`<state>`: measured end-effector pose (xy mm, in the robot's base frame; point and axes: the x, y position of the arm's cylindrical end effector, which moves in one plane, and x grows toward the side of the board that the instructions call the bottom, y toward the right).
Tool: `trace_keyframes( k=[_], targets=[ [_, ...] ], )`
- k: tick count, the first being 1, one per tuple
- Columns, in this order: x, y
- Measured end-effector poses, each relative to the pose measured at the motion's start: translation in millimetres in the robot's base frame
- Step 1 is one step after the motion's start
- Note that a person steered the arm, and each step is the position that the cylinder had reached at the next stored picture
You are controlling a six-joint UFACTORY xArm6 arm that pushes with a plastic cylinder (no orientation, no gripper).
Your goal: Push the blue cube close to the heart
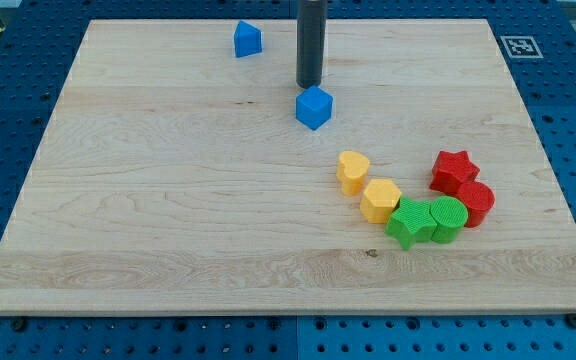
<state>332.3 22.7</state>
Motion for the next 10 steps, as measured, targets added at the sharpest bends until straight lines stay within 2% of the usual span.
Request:
trace_keyframes(
  k=[3,4,5,6,9,10],
  targets=[
    [39.0,-8.1],
    [39.0,-32.6],
    [50.2,5.1],
    [68.3,9.1],
    [76.1,-3.6],
    [99.7,-1.6]
  ],
)
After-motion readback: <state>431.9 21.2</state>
